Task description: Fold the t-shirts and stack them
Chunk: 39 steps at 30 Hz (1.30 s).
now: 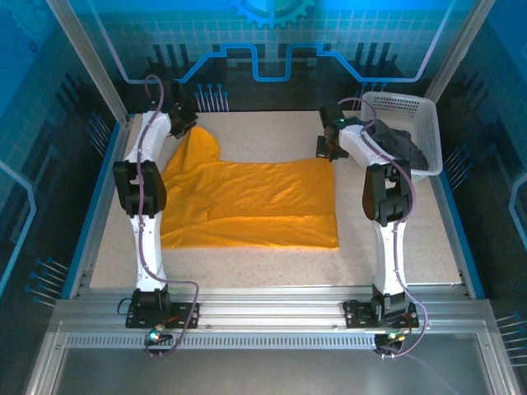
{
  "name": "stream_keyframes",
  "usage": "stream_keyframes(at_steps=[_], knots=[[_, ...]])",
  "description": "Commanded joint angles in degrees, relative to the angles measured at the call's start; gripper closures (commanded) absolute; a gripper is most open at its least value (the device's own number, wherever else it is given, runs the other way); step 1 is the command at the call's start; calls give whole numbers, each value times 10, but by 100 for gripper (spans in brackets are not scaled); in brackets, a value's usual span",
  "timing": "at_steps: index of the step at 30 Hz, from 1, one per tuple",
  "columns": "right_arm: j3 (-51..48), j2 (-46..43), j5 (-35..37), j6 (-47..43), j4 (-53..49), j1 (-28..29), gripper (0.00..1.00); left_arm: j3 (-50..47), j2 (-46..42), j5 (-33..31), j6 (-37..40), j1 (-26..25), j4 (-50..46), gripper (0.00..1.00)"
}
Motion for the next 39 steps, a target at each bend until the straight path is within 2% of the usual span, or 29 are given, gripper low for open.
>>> stream_keyframes(at_steps=[1, 5, 9, 12, 21, 25, 32, 39], knots=[[0, 0, -19, -34, -14, -3, 100, -39, -49, -4, 33, -4, -5, 100], [-42, -35, -38, -60, 15, -1, 100, -140, -126, -37, 45, -5, 2, 100], [-99, -79, -49, -76, 45, 5, 100, -292, -251, -98, 49, -5, 7, 100], [-139, -111, -49, -76, 55, 9, 100, -410, -348, -119, 44, -2, 11, 100], [-273, -205, -37, -43, 67, 22, 100, -693, -582, -140, -33, 32, 6, 100], [-336, -236, -43, -31, 66, 30, 100, -754, -652, -158, -56, 37, -11, 100], [-420, -279, -31, -22, 68, 39, 100, -793, -736, -187, -68, 37, -75, 100], [-446, -295, -32, -22, 68, 51, 100, -838, -763, -180, -79, 37, -84, 100]])
